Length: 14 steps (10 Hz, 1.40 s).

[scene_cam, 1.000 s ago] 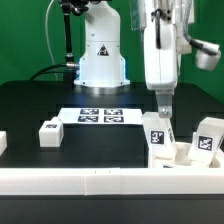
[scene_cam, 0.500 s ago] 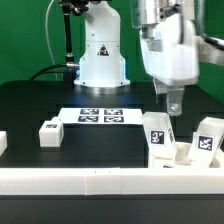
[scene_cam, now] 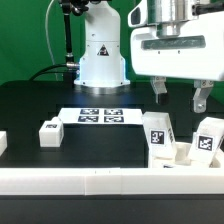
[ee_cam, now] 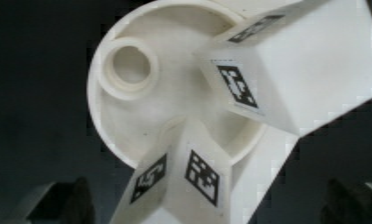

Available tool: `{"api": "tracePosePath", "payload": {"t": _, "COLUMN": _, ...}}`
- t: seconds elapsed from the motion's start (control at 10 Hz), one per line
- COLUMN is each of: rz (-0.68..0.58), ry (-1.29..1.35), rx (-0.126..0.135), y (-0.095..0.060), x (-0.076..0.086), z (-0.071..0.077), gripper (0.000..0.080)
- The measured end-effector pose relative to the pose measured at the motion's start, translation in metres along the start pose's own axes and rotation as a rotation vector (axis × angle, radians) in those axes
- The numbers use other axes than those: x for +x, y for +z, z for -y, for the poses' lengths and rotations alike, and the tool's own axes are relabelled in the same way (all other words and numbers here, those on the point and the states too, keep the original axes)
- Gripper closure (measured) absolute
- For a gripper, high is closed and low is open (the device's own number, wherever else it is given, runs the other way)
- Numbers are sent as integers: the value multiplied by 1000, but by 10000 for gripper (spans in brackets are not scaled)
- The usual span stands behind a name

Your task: Assemble stool

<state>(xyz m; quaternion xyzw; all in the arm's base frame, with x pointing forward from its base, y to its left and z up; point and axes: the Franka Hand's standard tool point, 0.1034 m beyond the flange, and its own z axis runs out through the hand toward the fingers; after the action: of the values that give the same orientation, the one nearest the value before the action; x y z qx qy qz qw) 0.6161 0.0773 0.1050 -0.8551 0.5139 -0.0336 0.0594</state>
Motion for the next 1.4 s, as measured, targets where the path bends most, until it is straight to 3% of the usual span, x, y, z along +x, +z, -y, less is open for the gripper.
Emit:
{"api": "tracePosePath", "payload": {"t": 0.6, "rz": -14, "ry": -537, "rx": -5, "y": -2, "x": -5, "z": 4, "gripper": 151}}
{"api": "tracePosePath", "payload": {"t": 1.4, "rz": -16, "ry": -1152, "rx": -15, "y": -8, "x": 2, "z": 6, "gripper": 151}}
